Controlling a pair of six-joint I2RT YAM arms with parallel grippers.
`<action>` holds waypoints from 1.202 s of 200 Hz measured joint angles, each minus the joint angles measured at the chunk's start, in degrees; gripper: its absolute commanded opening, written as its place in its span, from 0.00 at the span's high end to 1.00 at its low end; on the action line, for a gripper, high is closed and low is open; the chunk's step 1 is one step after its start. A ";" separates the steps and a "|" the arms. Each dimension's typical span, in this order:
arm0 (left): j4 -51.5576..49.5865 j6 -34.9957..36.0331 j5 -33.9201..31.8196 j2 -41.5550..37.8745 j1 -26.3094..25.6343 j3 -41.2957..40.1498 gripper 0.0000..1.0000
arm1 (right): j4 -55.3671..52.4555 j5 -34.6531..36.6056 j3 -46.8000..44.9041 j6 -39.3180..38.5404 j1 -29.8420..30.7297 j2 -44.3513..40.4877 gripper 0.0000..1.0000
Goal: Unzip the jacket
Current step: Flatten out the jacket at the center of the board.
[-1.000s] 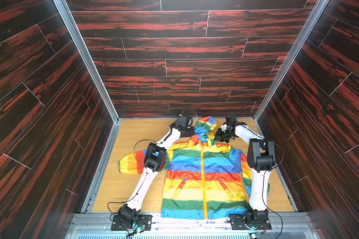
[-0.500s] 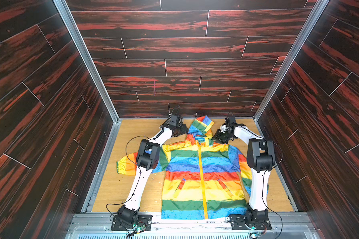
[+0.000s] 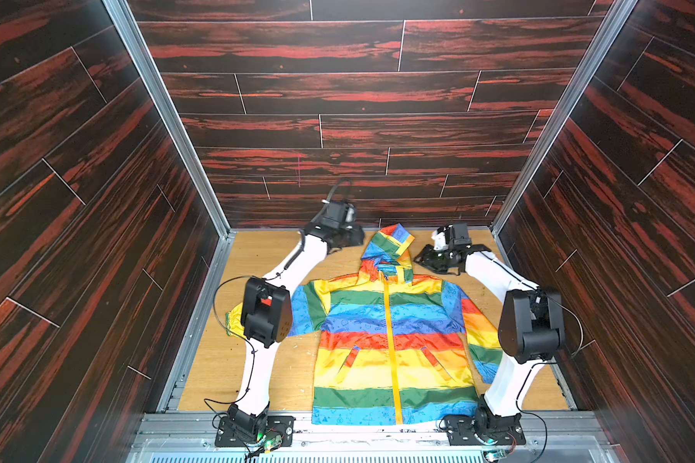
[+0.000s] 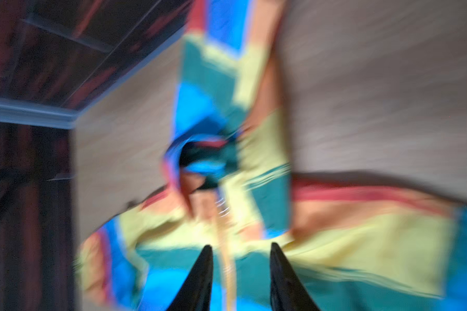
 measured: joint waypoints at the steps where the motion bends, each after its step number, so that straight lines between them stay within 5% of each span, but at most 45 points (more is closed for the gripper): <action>1: 0.00 0.02 0.22 0.00 -0.31 -0.20 0.48 | 0.11 -0.46 -0.24 0.28 0.13 -0.02 0.71; 37: -2.36 -0.63 3.61 3.65 -6.82 -2.29 0.49 | 1.46 -7.74 -4.59 2.40 1.16 0.22 0.73; 66: -4.07 -1.55 4.83 6.67 -7.30 -2.25 0.51 | 2.14 -9.49 -4.44 3.08 1.18 0.68 0.73; 114: -8.39 -1.62 -0.17 7.61 -6.05 -2.03 0.44 | 1.14 -7.98 -3.04 3.96 1.25 5.14 0.72; 174: -9.27 -1.79 0.83 11.39 -5.86 4.81 0.58 | 0.26 -6.43 -0.44 4.26 1.25 9.01 0.73; 240: -12.26 -1.81 0.39 14.62 -6.03 9.27 0.48 | -1.88 -1.42 -0.07 4.15 1.25 9.55 0.71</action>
